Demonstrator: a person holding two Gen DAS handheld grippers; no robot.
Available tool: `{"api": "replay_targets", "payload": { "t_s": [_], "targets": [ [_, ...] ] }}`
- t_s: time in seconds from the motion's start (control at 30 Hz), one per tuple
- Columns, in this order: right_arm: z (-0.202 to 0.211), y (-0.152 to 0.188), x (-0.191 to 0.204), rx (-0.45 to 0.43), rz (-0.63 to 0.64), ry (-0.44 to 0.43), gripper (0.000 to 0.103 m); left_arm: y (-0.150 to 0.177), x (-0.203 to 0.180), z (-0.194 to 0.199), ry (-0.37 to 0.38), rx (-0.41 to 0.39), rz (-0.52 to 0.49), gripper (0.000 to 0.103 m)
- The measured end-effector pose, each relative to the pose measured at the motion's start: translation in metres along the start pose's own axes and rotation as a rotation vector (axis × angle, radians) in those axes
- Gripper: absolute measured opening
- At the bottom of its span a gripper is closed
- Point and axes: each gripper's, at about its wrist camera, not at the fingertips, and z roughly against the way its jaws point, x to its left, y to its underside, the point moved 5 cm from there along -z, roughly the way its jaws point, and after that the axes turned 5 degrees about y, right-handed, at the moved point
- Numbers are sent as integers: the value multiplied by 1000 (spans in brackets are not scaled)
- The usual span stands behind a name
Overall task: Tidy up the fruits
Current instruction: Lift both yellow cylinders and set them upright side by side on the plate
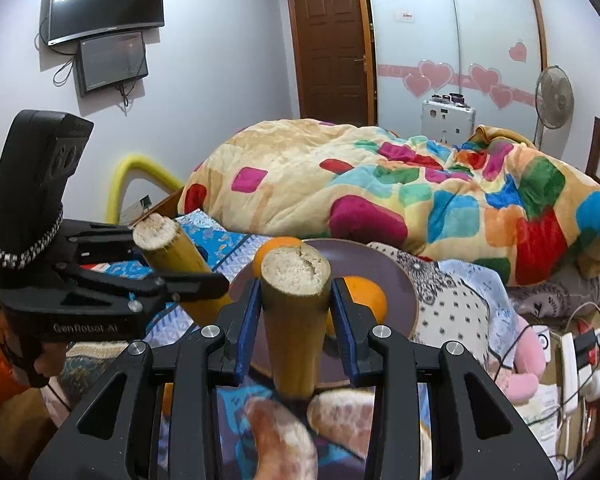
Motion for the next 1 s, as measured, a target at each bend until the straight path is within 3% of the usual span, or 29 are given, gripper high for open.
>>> {"api": "replay_targets", "payload": {
  "t_s": [0.4,0.6,1.0],
  "targets": [
    [-40,-7,-24,47,-42,14,34,-19,8,-35,14,32,31,38],
    [-40,-7,-26,54,-38,-12,35,-18,5,-46,13,45,20,38],
    [-28,18,-17,76,15,21,35,3,17,-23,-29,34,20,38]
  ]
}}
